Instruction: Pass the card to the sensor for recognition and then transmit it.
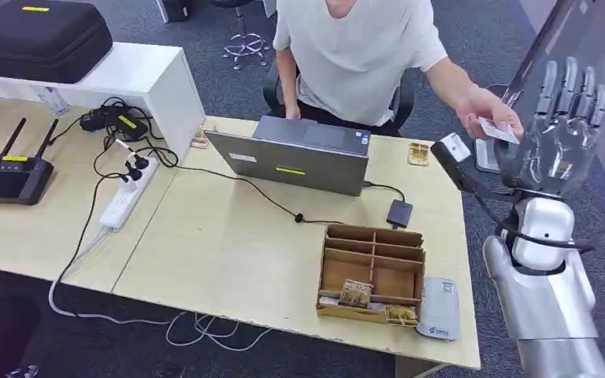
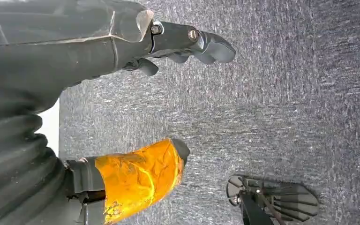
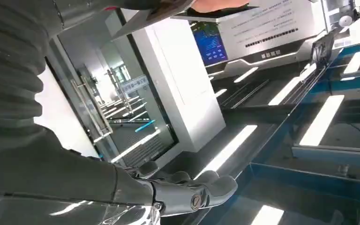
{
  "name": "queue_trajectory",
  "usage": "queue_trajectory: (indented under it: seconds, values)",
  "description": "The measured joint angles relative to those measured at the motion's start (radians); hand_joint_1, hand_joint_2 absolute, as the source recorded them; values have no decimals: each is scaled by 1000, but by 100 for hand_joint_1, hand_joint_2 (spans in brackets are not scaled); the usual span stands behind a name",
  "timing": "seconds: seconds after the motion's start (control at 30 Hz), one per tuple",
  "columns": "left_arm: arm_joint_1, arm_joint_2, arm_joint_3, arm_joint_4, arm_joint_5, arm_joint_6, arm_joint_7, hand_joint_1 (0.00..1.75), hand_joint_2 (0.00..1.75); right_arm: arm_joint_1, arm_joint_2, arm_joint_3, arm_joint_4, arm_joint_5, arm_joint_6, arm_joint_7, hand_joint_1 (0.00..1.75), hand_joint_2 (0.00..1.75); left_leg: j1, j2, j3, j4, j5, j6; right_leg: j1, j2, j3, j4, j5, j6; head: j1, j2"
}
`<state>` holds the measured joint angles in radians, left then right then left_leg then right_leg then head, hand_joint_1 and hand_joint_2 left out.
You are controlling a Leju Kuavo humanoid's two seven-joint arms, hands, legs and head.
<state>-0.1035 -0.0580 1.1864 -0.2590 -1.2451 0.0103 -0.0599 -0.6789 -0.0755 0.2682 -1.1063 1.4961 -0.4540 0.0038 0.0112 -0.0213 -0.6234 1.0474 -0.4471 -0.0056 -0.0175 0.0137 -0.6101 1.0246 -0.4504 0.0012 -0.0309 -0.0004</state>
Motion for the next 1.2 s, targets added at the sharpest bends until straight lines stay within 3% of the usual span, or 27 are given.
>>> queue_trajectory:
  seconds: [0.1,0.13,0.17,0.2,0.23,0.27,0.57,0.7,0.9,1.2]
  values:
    - [0,0,-5,0,1,-22,0,0,175,4,-1,6,1,0,1,-14,0,175,0,0,0,0,0,0,0,0,0,0,0,0,0,0]
    - [0,0,-6,0,3,-36,0,0,0,5,-1,9,1,0,0,-19,0,175,0,0,0,0,0,0,0,0,0,0,0,0,0,0]
    - [0,-1,-6,0,9,-54,0,0,0,6,-1,13,3,0,-1,-24,0,175,0,0,0,0,0,0,0,0,0,0,0,0,0,0]
    - [0,-3,-6,0,19,-76,-3,0,175,7,-1,19,5,0,-1,-32,0,175,0,0,0,0,0,0,0,0,0,0,0,0,0,0]
    - [0,-6,-6,0,27,-95,-6,0,175,8,-1,22,8,0,-2,-38,19,175,0,0,0,0,0,0,0,0,0,0,0,0,0,0]
    - [0,-8,-6,0,35,-112,-10,0,175,9,-1,26,11,0,-3,-43,175,175,0,0,0,0,0,0,0,0,0,0,0,0,0,0]
    - [0,-20,-6,0,52,-137,-18,0,175,16,1,33,20,0,-1,-68,175,175,0,0,-1,0,0,0,0,0,0,0,0,0,0,0]
    - [1,-32,-6,0,64,-164,-16,0,175,38,6,34,32,0,2,-115,175,175,0,0,-1,0,0,0,0,0,-1,0,0,0,0,0]
    - [1,-35,-6,0,68,-168,-15,0,175,38,6,34,35,0,2,-117,175,175,0,0,-2,0,0,0,0,0,-1,0,0,0,0,0]
    - [1,-37,-5,0,73,-153,39,0,175,49,16,35,23,0,2,-127,175,175,0,0,-2,0,0,0,0,0,-1,0,0,0,0,0]
